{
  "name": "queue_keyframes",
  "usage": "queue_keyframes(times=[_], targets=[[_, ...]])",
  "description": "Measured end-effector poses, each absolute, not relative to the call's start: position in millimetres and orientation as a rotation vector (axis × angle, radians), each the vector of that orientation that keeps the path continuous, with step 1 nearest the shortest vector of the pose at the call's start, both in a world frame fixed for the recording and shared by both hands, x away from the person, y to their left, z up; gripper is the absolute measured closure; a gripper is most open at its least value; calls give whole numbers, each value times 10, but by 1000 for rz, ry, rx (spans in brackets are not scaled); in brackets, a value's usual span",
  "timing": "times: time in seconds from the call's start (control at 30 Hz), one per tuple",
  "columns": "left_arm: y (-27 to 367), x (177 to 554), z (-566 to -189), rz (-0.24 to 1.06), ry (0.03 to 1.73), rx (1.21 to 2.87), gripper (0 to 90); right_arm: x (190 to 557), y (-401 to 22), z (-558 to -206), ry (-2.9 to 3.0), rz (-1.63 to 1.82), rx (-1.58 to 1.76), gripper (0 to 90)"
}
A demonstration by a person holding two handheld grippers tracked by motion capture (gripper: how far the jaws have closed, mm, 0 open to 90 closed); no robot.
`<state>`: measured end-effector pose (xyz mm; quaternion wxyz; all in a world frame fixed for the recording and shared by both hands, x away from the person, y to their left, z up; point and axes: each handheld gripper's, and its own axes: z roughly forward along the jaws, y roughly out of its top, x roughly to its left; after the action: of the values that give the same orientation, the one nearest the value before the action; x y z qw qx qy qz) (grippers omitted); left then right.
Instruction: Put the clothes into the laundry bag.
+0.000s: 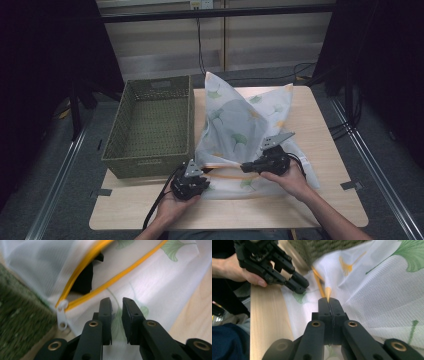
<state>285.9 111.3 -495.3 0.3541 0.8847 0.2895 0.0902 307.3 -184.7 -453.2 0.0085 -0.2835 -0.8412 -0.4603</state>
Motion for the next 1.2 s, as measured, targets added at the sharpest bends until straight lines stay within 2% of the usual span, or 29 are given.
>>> queue_keyframes(times=[0.27,0.33,0.37,0.5,0.73,0.83,1.03,1.07,1.2], targets=[[1121,2850,-4983,238,761,2246,771,3213,-1854,-4832,-2668,-1264,-927,900],[1137,2844,-4988,216,729,2248,705,3215,-1905,-4902,-2667,-1235,-965,900],[1134,2839,-4992,219,727,2241,703,3211,-1936,-4920,-2680,-1224,-975,900],[1133,2813,-4986,219,727,2249,745,3182,-2000,-4934,-2712,-1192,-1016,900],[1109,2799,-5006,157,708,2221,750,3163,-2043,-4941,-2708,-1185,-1047,894],[1093,2783,-4999,168,704,2233,753,3125,-2043,-4886,-2680,-1256,-1020,875],[1127,2744,-4922,188,665,2188,705,2967,-2052,-4689,-2645,-1418,-984,793],[1168,2739,-4878,227,672,2170,682,2949,-2060,-4658,-2636,-1440,-992,784],[1334,2742,-4757,253,718,2095,573,2904,-2100,-4565,-2609,-1512,-1012,725]])
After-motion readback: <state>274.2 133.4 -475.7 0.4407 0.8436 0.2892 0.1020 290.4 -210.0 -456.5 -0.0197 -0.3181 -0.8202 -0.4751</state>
